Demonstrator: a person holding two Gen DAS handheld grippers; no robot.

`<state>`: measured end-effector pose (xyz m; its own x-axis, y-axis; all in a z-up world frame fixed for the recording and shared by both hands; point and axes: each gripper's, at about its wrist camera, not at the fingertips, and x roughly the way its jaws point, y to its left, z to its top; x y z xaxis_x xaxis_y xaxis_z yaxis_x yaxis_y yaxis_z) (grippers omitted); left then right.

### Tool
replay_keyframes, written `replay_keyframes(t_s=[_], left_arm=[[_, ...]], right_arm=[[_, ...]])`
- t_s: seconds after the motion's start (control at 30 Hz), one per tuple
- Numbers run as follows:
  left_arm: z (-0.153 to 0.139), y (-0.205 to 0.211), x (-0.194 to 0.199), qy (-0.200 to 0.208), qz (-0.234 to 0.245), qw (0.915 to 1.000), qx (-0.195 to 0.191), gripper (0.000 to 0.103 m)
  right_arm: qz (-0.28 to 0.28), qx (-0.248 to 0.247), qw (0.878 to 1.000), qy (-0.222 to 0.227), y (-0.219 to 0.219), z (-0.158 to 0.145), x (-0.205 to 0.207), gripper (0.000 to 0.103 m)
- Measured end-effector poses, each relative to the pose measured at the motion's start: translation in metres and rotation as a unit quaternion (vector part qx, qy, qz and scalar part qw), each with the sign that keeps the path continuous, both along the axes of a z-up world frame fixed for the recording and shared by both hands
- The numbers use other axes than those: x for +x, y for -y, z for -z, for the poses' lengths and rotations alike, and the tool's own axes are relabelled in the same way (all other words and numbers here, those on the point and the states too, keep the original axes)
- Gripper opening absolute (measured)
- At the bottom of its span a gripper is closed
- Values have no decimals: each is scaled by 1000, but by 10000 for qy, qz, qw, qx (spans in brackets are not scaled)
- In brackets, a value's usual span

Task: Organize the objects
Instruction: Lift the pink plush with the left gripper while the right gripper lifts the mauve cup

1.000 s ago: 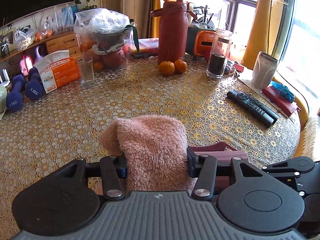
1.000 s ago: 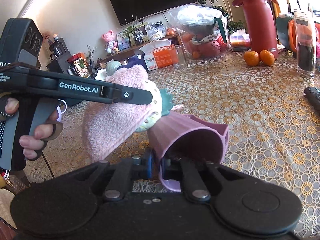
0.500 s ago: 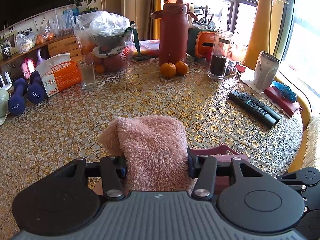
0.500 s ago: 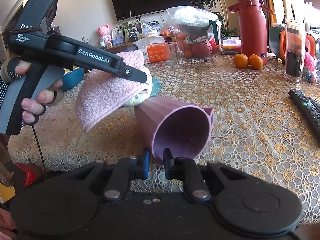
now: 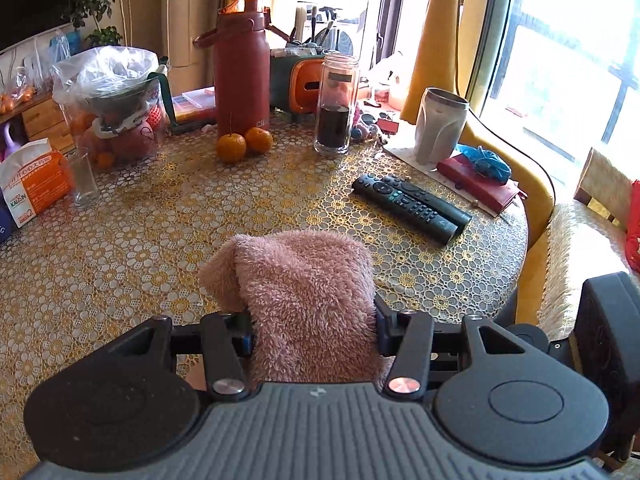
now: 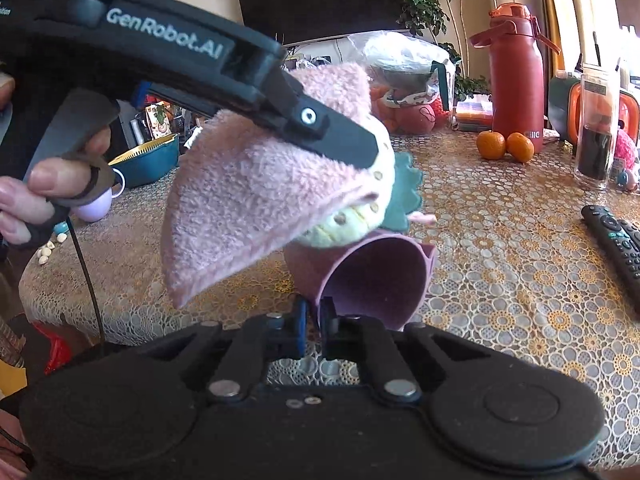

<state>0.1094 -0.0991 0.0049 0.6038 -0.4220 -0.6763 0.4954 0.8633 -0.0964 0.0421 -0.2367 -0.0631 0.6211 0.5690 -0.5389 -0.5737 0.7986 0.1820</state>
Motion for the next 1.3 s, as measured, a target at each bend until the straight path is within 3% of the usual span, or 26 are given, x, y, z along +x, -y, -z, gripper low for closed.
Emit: replay_keyframes(t_s=[0.07, 0.33, 0.53, 0.63, 0.83, 0.97, 1.1, 1.23, 1.3], left_arm=[[2, -4, 4, -46, -50, 9999, -81, 51], [10, -33, 20, -67, -568, 9982, 184, 51], [18, -64, 19, -214, -943, 9953, 102, 51], [20, -73, 14, -267, -1028, 9943, 32, 51], [23, -80, 0, -295, -1097, 9935, -31, 51], [16, -84, -10, -219, -1097, 9937, -61, 51], [-3, -76, -22, -59, -873, 9957, -312, 51], [-13, -52, -33, 32, -461, 9979, -460, 51], [-13, -42, -36, 132, -375, 9986, -338, 51]], right_arm=[[-5, 5, 10000, 29, 1, 0, 0, 5], [17, 203, 9998, -79, 8, -2, 1, 5], [259, 915, 9947, -381, 25, -15, 10, 15], [455, 1252, 9890, -637, 32, -21, 20, 19], [851, 2078, 9637, -1444, 47, -10, 39, 16], [714, 1863, 9725, -1199, 39, -13, 33, 11], [304, 1328, 9879, -746, 20, -21, 20, 8], [89, 1056, 9930, -513, 9, -24, 11, 7], [55, 981, 9942, -441, 6, -26, 9, 7]])
